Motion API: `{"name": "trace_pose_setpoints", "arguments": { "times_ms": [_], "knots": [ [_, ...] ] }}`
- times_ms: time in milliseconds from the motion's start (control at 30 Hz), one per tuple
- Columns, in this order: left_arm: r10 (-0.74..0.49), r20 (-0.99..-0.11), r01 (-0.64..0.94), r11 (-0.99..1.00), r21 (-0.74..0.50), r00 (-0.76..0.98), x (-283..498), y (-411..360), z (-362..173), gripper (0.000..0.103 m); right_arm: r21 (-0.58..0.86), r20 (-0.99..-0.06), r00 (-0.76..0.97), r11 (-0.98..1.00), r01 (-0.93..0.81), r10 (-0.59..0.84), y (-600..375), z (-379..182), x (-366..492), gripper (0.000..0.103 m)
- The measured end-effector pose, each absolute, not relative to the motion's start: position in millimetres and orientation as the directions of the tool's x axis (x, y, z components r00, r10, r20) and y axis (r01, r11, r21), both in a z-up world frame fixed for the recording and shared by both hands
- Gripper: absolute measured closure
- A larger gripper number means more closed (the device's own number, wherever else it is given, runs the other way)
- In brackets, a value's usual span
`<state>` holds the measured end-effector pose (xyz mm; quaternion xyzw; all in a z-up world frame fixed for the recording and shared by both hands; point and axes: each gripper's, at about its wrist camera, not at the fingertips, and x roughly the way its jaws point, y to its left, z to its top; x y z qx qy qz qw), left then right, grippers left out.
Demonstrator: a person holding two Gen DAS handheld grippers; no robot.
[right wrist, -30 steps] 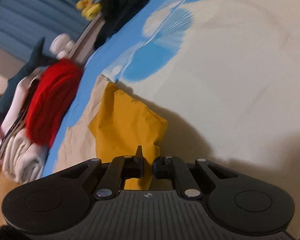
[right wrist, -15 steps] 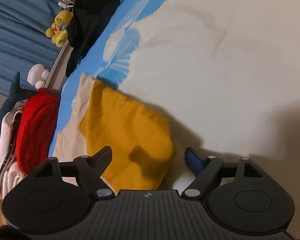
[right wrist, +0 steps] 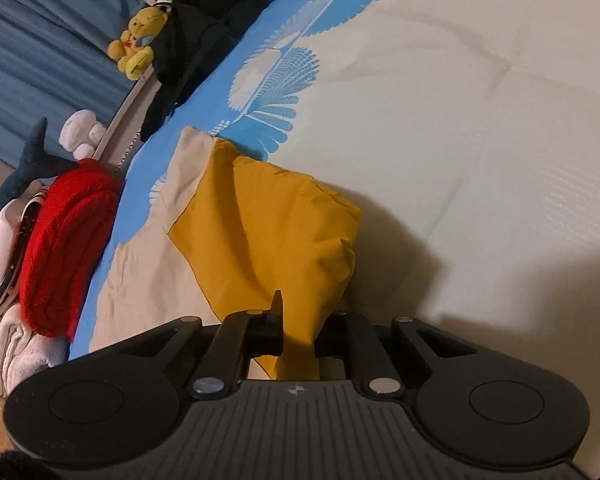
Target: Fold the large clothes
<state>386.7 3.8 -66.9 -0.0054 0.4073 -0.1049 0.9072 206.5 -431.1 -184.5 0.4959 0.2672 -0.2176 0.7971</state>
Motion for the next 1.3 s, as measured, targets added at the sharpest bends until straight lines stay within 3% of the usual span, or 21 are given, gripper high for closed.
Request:
{"name": "trace_pose_setpoints", "arguments": {
  "times_ms": [67,133,167,233,367,400,433,467,567,700,867,967,1067,1133,1200,1300],
  "knots": [
    [-0.198,-0.747,0.244,0.969,-0.049,0.635,387,-34,-78,0.0,0.681,-0.645,0.761,0.397,0.615,-0.073,-434,-186,206,0.092],
    [-0.144,-0.772,0.259,0.966,0.027,0.619,391,-63,-100,0.0,0.693,-0.651,0.757,0.361,0.624,-0.058,-439,-191,205,0.08],
    [-0.095,-0.789,0.257,0.963,0.081,0.607,394,-73,-117,0.0,0.695,-0.658,0.75,0.336,0.635,-0.057,-440,-193,203,0.066],
    [-0.033,-0.805,0.254,0.956,0.148,0.592,400,-80,-146,0.0,0.715,-0.658,0.751,0.263,0.648,-0.059,-448,-201,199,0.06],
    [-0.08,-0.805,0.234,0.969,0.075,0.588,395,-58,-152,0.0,0.767,-0.615,0.788,0.21,0.607,-0.03,-455,-206,200,0.041],
    [-0.094,-0.808,0.23,0.972,0.053,0.582,394,-48,-146,0.0,0.765,-0.614,0.789,0.225,0.603,-0.027,-454,-204,202,0.049],
    [-0.104,-0.803,0.218,0.975,0.032,0.586,391,-35,-137,0.0,0.749,-0.622,0.782,0.276,0.603,-0.019,-452,-201,207,0.067],
    [-0.108,-0.791,0.196,0.98,0.015,0.602,387,-19,-127,0.0,0.729,-0.631,0.776,0.327,0.602,-0.021,-449,-197,211,0.094],
    [-0.014,-0.782,0.065,0.997,0.034,0.624,383,41,-112,0.0,0.73,-0.607,0.793,0.364,0.578,-0.041,-446,-188,211,0.095],
    [0.109,-0.81,-0.054,0.994,0.095,0.576,387,115,-131,0.0,0.694,-0.635,0.77,0.386,0.608,-0.072,-443,-186,214,0.095],
    [0.007,-0.846,-0.098,0.994,-0.053,0.533,392,160,-153,0.0,0.613,-0.686,0.717,0.433,0.661,-0.123,-436,-185,224,0.095],
    [0.004,-0.832,-0.076,0.996,-0.046,0.555,389,158,-149,0.0,0.561,-0.714,0.681,0.452,0.694,-0.16,-431,-174,231,0.095],
    [0.002,-0.837,-0.065,0.997,-0.04,0.548,391,156,-152,0.0,0.376,-0.744,0.605,0.569,0.731,-0.285,-405,-142,253,0.097],
    [-0.004,-0.846,-0.076,0.996,-0.053,0.533,398,158,-158,0.0,0.199,-0.687,0.592,0.675,0.71,-0.421,-371,-109,274,0.097],
    [-0.007,-0.85,-0.086,0.994,-0.061,0.527,403,160,-160,0.0,0.008,-0.554,0.642,0.768,0.64,-0.53,-320,-72,300,0.098],
    [-0.021,-0.858,-0.11,0.99,-0.09,0.514,405,167,-162,0.0,-0.255,-0.337,0.79,0.857,0.448,-0.513,-219,-33,337,0.098]
  ]
}}
